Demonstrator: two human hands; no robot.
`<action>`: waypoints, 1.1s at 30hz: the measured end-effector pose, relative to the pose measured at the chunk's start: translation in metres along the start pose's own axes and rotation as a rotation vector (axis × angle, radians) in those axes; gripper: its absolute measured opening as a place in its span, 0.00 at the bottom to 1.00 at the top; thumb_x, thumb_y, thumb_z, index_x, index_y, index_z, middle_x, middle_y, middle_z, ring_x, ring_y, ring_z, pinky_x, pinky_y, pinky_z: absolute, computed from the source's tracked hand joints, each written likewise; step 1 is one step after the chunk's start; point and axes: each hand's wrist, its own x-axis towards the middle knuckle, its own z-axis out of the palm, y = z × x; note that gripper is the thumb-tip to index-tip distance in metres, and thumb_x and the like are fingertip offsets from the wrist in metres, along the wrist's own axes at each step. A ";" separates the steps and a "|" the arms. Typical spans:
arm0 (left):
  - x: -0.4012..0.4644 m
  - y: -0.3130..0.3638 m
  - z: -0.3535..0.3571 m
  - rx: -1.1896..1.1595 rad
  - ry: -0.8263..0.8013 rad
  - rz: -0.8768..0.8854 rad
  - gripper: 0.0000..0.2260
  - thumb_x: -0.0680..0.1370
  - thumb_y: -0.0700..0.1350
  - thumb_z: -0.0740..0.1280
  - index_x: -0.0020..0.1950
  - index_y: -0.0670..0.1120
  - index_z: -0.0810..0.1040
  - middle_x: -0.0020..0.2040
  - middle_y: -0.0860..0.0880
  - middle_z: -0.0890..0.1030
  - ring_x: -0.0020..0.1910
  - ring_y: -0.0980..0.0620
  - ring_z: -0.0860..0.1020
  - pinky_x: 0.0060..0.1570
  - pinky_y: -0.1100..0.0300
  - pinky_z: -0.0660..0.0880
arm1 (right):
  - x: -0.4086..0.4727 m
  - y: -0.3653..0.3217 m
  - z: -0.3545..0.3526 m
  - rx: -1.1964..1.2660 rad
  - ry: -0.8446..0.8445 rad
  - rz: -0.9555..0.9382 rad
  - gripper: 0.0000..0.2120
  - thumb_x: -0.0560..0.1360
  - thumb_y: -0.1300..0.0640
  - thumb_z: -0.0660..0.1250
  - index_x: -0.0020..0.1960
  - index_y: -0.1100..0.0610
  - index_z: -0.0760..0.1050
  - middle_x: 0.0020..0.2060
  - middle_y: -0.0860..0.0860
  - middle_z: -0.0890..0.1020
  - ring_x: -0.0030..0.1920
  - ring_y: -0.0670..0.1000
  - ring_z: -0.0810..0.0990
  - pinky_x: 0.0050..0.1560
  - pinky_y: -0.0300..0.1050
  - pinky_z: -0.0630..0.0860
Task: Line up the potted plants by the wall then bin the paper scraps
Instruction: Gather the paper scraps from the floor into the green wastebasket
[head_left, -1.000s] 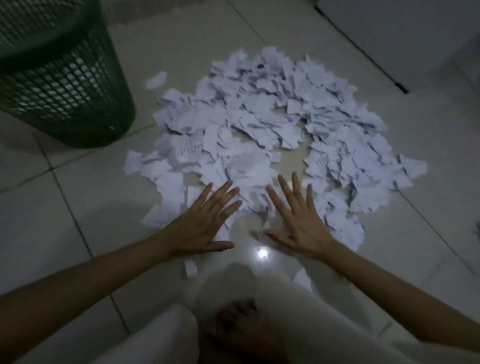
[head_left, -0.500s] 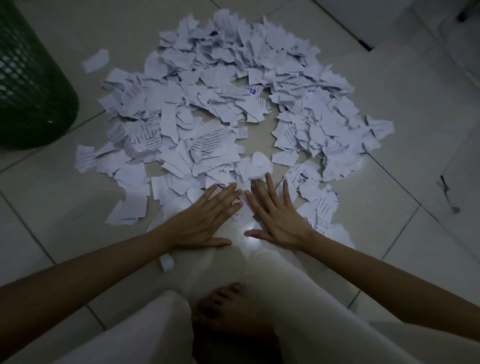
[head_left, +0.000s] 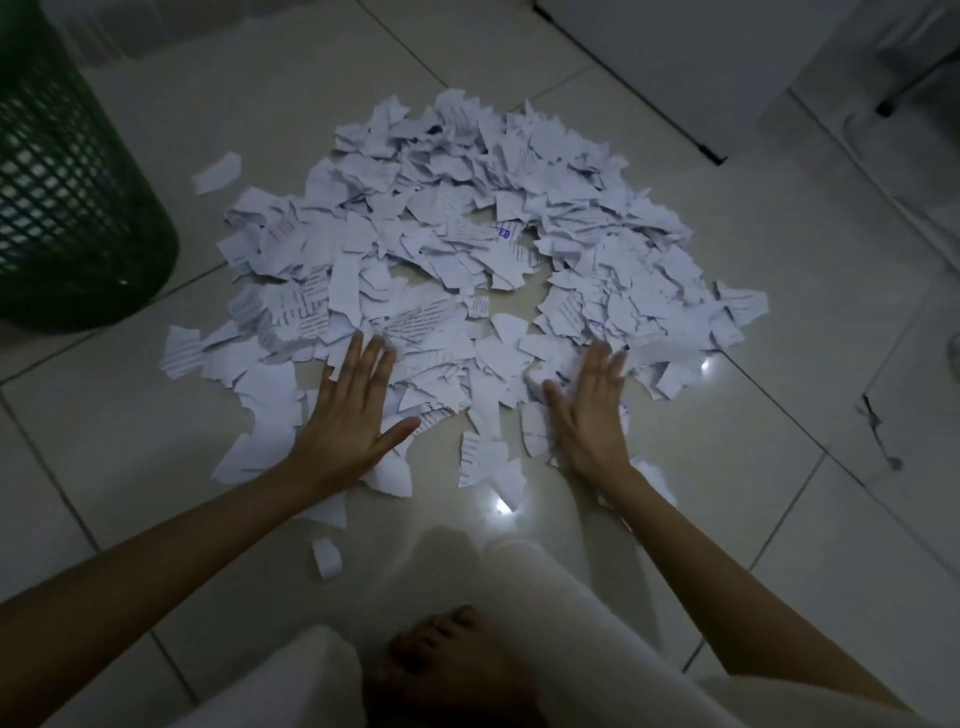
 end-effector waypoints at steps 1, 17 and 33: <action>0.002 0.003 -0.002 0.032 0.017 0.035 0.39 0.76 0.68 0.40 0.75 0.39 0.51 0.76 0.40 0.54 0.74 0.59 0.33 0.71 0.43 0.52 | 0.001 -0.006 -0.003 0.043 0.036 -0.011 0.51 0.66 0.25 0.37 0.76 0.59 0.36 0.76 0.53 0.37 0.74 0.53 0.31 0.74 0.52 0.31; 0.006 -0.018 -0.004 0.334 0.068 0.585 0.37 0.77 0.65 0.45 0.76 0.42 0.41 0.77 0.44 0.41 0.77 0.46 0.42 0.73 0.43 0.42 | -0.039 -0.024 0.033 0.182 0.048 -0.024 0.45 0.65 0.24 0.33 0.70 0.51 0.26 0.63 0.40 0.19 0.72 0.50 0.26 0.72 0.44 0.33; 0.012 0.005 -0.037 -0.494 0.396 -0.521 0.42 0.71 0.72 0.40 0.76 0.44 0.50 0.76 0.49 0.52 0.76 0.50 0.47 0.73 0.59 0.42 | 0.022 -0.097 0.039 0.389 0.097 -0.063 0.37 0.74 0.40 0.49 0.76 0.52 0.39 0.77 0.50 0.42 0.75 0.51 0.32 0.73 0.55 0.32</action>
